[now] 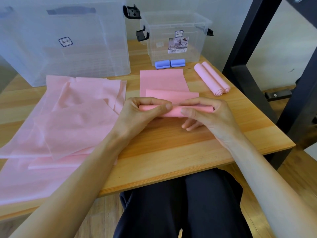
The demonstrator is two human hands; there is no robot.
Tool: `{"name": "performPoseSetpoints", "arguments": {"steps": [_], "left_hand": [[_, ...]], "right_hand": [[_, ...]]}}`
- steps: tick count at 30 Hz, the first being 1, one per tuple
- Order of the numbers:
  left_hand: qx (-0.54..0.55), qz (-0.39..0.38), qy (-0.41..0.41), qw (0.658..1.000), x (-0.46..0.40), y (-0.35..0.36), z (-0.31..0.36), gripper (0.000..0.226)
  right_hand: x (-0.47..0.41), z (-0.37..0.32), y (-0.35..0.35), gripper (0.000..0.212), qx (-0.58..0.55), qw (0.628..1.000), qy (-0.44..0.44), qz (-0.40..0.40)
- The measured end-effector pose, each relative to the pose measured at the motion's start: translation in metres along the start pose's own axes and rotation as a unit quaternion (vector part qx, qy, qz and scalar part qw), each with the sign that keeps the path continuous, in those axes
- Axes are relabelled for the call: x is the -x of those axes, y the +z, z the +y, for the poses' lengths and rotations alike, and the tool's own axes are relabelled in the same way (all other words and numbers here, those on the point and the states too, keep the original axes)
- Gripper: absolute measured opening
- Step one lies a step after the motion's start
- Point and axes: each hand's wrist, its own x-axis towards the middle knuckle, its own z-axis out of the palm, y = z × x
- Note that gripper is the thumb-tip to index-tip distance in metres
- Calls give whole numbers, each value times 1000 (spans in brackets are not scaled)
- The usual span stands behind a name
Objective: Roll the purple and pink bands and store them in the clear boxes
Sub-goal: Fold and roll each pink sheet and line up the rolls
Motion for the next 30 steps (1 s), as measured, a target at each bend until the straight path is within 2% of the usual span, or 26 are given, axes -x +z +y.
{"name": "performPoseSetpoints", "arguments": {"steps": [4, 8, 11, 14, 18, 21, 24, 30], "left_hand": [[32, 0, -30, 999, 0, 1, 1, 9], [-7, -17, 13, 1000, 2, 0, 2, 17], [-15, -13, 16, 1000, 2, 0, 1, 15], [9, -9, -10, 1000, 2, 1, 2, 8], [46, -8, -45, 998, 2, 2, 3, 11], [26, 0, -13, 1000, 1, 1, 2, 13], [8, -12, 24, 1000, 1, 0, 1, 15], [11, 1, -2, 1000, -1, 0, -1, 9]], "right_hand": [[1, 0, 0, 25, 7, 1000, -11, 2], [1, 0, -1, 24, 8, 1000, 3, 14], [1, 1, 0, 26, 8, 1000, 11, 10], [0, 0, 0, 27, 4, 1000, 6, 4], [1, 0, 0, 30, 8, 1000, -8, -5], [2, 0, 0, 22, 10, 1000, -4, 3], [1, 1, 0, 23, 13, 1000, 3, 11], [0, 0, 0, 28, 9, 1000, -2, -1]]}}
